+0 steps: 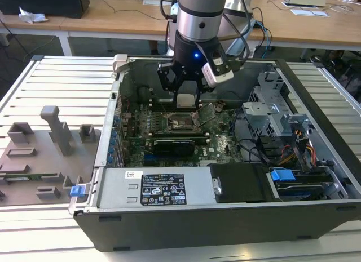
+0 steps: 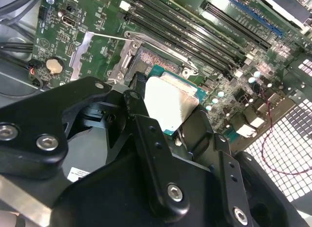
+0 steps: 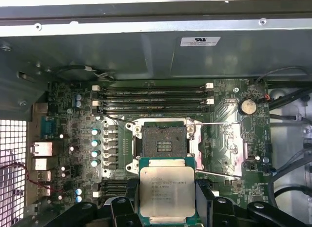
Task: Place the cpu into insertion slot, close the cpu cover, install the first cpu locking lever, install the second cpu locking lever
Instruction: 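Place the cpu into insertion slot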
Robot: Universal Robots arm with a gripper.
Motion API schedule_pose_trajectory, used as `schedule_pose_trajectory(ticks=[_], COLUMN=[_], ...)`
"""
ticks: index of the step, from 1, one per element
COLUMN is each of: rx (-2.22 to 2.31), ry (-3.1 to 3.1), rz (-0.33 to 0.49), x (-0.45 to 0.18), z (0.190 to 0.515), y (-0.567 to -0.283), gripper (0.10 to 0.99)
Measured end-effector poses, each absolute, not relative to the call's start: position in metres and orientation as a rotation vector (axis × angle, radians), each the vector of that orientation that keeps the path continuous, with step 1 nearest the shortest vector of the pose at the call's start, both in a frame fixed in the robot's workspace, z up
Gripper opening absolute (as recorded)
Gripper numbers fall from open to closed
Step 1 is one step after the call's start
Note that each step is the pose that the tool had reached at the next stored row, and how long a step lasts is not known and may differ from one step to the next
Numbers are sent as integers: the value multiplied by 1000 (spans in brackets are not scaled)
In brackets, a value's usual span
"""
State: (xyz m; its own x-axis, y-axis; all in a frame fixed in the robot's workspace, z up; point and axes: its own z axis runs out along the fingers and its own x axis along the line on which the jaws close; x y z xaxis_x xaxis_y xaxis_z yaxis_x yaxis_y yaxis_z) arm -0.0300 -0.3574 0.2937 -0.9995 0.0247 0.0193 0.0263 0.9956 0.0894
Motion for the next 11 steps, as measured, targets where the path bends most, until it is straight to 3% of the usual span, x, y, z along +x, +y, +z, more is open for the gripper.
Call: schedule_pose_trajectory(ticks=[11], rx=[-40], ry=[-3120], rz=[-140], x=[-30], z=[291], y=[-357], gripper=[545])
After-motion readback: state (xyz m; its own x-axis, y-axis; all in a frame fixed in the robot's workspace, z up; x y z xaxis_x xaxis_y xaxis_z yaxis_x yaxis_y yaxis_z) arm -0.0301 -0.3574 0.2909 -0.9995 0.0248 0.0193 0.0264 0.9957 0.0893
